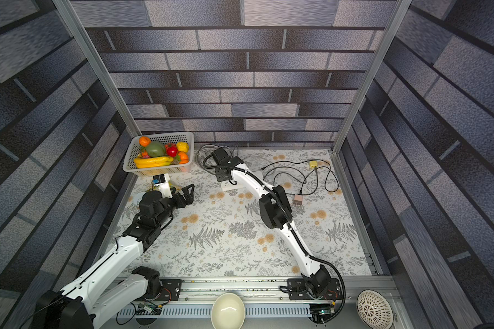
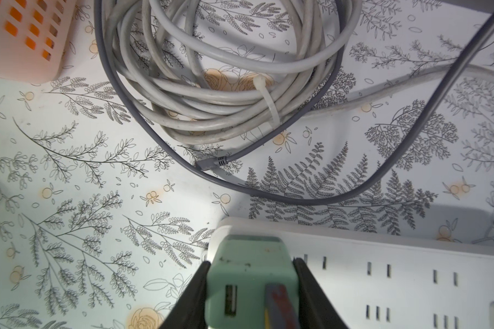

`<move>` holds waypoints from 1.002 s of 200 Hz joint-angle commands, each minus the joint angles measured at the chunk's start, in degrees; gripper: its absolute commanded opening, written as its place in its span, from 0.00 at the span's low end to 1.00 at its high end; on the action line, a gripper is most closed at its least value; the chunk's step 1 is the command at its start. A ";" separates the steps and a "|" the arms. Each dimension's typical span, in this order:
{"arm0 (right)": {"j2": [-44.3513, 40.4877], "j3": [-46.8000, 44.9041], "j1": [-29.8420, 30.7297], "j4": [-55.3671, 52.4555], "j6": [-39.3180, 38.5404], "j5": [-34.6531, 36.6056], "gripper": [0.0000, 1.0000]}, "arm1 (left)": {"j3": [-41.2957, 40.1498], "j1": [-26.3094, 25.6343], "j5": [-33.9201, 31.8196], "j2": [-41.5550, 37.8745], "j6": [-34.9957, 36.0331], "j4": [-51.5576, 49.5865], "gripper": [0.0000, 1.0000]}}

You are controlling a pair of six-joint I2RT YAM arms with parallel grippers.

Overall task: Charge mp3
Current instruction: Insert the plug into the socket.

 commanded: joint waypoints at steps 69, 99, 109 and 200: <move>13.52 3.13 0.58 -26.92 -1.92 -5.68 0.07 | 1.55 1.63 2.67 -1.55 -0.70 0.72 1.00; 15.15 6.27 0.57 -28.88 -2.43 -5.88 0.12 | 0.89 1.67 3.02 -1.99 -1.08 1.16 1.00; 14.85 5.69 0.58 -28.44 -2.32 -5.81 0.15 | 0.76 1.79 2.98 -2.21 -1.08 1.09 1.00; 8.16 3.60 -1.28 -17.90 0.71 -4.98 0.36 | 0.78 2.44 3.02 -4.80 -1.25 -0.25 1.00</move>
